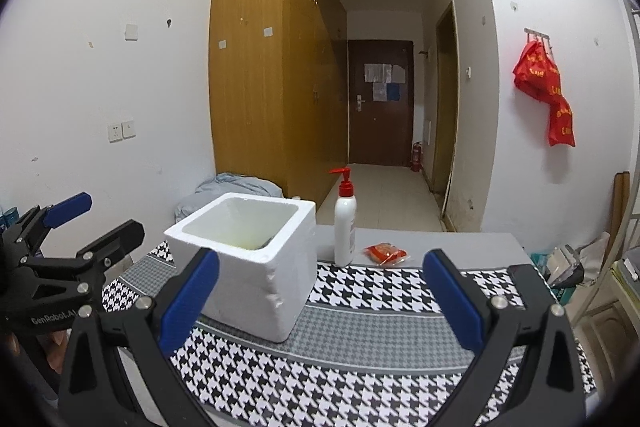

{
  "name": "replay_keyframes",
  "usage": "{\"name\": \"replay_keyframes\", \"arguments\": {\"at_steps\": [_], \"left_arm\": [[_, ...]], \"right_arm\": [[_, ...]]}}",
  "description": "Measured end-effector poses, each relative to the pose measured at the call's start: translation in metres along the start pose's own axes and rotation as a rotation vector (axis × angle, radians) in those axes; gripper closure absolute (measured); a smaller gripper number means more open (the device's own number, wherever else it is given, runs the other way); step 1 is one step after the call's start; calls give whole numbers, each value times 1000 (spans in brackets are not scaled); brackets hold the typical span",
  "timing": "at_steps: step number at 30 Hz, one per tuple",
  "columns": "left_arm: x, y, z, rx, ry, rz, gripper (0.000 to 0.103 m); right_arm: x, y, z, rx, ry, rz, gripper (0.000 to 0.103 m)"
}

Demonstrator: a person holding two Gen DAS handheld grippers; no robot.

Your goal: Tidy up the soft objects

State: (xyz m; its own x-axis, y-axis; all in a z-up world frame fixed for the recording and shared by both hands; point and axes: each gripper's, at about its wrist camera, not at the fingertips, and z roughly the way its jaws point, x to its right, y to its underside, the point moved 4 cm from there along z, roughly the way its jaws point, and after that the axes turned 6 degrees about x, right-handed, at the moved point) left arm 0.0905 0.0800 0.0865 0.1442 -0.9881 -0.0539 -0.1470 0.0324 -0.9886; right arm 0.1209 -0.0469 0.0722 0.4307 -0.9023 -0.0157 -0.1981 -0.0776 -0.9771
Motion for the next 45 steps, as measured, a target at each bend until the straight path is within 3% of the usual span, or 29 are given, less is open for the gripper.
{"name": "replay_keyframes", "arguments": {"at_steps": [13, 17, 31, 45], "left_arm": [[14, 28, -40, 25, 31, 1, 1], [11, 42, -43, 18, 11, -46, 1], [4, 88, -43, -6, -40, -63, 1], [8, 97, -73, 27, -65, -41, 1]], "right_arm": [[-6, 31, -35, 13, 1, 34, 0], [-6, 44, -40, 13, 23, 35, 0], [-6, 82, -47, 6, -4, 59, 0], [-17, 96, -69, 8, -23, 70, 0]]}}
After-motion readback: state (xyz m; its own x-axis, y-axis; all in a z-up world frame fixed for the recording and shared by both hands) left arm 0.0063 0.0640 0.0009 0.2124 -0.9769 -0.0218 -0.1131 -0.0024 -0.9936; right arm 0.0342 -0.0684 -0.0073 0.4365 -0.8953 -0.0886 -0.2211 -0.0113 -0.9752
